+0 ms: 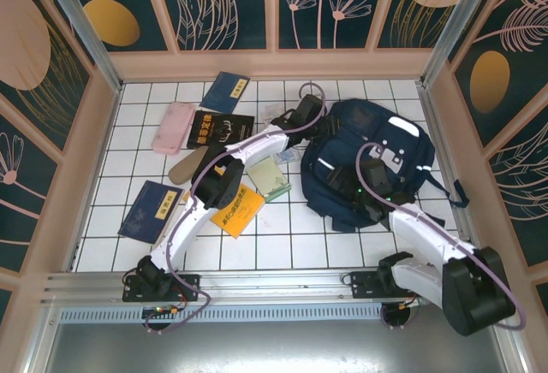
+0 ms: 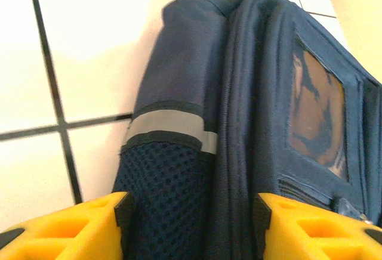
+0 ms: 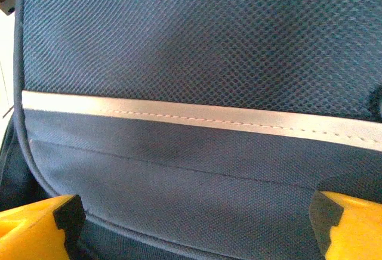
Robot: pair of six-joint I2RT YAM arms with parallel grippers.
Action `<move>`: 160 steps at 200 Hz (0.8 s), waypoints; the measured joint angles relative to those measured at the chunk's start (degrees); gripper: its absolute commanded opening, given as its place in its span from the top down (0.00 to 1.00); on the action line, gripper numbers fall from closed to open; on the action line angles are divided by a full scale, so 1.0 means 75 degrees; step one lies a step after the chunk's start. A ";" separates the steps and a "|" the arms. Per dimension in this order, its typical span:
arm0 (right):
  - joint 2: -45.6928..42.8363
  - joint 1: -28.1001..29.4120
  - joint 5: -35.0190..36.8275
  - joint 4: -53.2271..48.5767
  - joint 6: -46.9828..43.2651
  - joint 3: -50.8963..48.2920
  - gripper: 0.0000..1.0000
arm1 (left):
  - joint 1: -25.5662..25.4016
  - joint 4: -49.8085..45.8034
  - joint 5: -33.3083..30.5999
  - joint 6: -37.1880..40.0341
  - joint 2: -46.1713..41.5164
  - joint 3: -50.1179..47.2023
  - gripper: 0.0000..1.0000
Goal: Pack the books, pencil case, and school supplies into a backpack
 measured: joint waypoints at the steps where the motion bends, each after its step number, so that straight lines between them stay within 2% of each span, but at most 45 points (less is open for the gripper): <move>1: 0.0064 0.0020 -0.0012 0.0032 0.0003 0.0023 0.01 | 0.0023 -0.0020 0.0009 0.0015 0.0000 0.0006 0.40; 39: 0.1501 0.0367 -0.0242 0.0688 0.0006 0.0912 0.01 | 0.0580 -0.0396 0.0017 0.0259 -0.0195 -0.0067 0.32; 78: 0.2445 0.0411 -0.0458 0.0927 -0.0114 0.1725 0.01 | 0.0819 -0.0761 -0.0259 0.0446 -0.1597 -0.1215 0.31; 126: 0.2197 0.0242 -0.0262 0.0644 -0.0635 0.2186 0.01 | 0.0644 -0.0583 -0.0431 -0.0009 -0.4223 -0.4240 0.29; 160: 0.1580 -0.0507 -0.0085 0.0315 -0.1040 0.2183 0.01 | 0.0463 -0.0312 -0.0152 -0.0720 -0.4782 -0.5750 0.19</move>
